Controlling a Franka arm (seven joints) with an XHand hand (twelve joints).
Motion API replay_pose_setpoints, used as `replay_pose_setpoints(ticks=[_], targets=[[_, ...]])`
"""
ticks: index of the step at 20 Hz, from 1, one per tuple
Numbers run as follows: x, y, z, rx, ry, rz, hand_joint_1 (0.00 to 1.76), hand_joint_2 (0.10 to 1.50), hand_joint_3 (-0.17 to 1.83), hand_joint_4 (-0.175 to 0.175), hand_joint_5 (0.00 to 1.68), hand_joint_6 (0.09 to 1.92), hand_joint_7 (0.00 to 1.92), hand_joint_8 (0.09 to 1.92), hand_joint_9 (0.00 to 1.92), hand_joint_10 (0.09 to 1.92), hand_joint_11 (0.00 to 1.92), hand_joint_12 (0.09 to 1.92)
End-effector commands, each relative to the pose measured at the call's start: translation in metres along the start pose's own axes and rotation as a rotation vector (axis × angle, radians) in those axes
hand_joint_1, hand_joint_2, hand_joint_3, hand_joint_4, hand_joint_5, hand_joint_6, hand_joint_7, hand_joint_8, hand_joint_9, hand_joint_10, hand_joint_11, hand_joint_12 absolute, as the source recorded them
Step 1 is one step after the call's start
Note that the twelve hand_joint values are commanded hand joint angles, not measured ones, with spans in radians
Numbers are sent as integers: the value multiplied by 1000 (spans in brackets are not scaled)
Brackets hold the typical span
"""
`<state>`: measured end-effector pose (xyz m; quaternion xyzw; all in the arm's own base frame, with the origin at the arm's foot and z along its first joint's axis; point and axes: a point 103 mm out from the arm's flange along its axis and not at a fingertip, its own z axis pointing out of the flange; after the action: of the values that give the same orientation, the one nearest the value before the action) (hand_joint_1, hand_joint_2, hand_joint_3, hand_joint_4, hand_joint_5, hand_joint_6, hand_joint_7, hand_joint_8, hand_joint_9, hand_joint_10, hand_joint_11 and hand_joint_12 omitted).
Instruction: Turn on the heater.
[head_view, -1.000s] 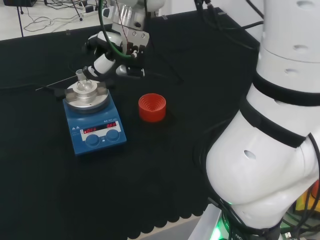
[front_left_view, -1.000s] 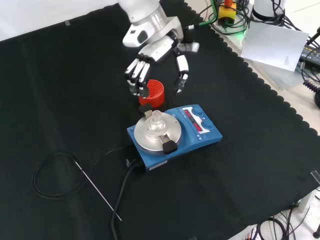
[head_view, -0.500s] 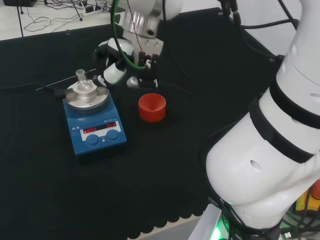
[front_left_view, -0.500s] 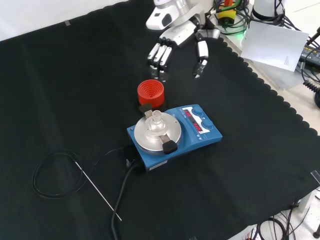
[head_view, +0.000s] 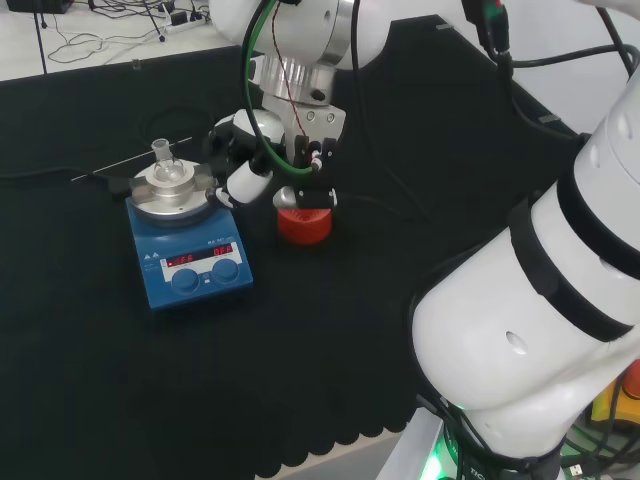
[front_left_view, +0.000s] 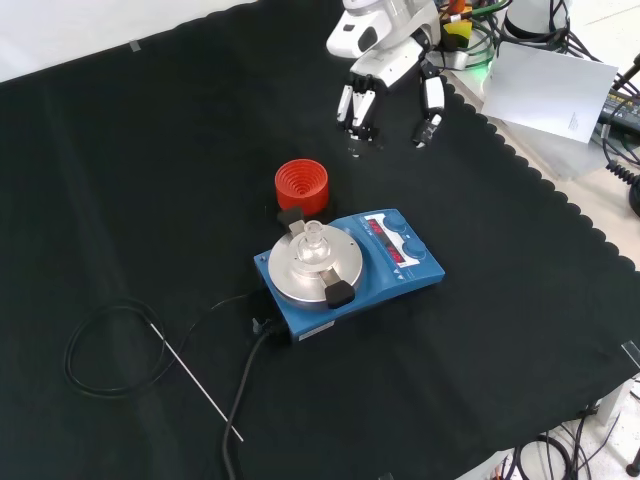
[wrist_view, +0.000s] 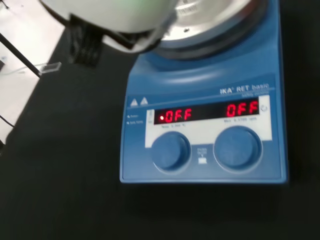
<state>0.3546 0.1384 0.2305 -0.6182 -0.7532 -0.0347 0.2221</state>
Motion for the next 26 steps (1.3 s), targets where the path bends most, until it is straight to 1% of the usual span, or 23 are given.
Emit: replay_pose_setpoints(ticks=[1,2,4,6,7,9,11,14,19,24,26], targets=[[12,-15,29,78,-72,-15,1072,606,705,-94,475,454,1114,978,1289,772,1017,1058],[14,-15,32,91,-84,-18,1088,614,701,-103,478,469,1172,1013,1350,796,1141,996],[18,-15,39,122,-112,-20,1117,633,690,-122,491,505,1318,1119,1474,951,1386,946],[22,-14,46,160,-139,-23,1139,655,686,-130,512,549,1425,1233,1552,1128,1532,981],[25,-14,49,176,-162,-31,1150,669,688,-132,521,571,1463,1288,1585,1201,1566,1010],[28,-13,56,202,-195,-41,1202,712,708,-132,528,617,1506,1396,1633,1319,1549,1075],[28,-12,61,233,-201,-43,1279,739,752,-124,507,671,1522,1492,1648,1407,1478,1162],[29,-11,69,283,-202,-42,1375,735,844,-107,433,740,1536,1570,1645,1484,1381,1286],[28,-13,79,341,-199,-37,1423,699,967,-91,349,773,1583,1594,1661,1546,1347,1370],[29,-15,87,387,-186,-18,1435,678,1022,-87,312,755,1593,1603,1671,1567,1346,1395],[28,-16,90,414,-178,-9,1436,670,1037,-84,298,741,1595,1606,1673,1571,1346,1400]])
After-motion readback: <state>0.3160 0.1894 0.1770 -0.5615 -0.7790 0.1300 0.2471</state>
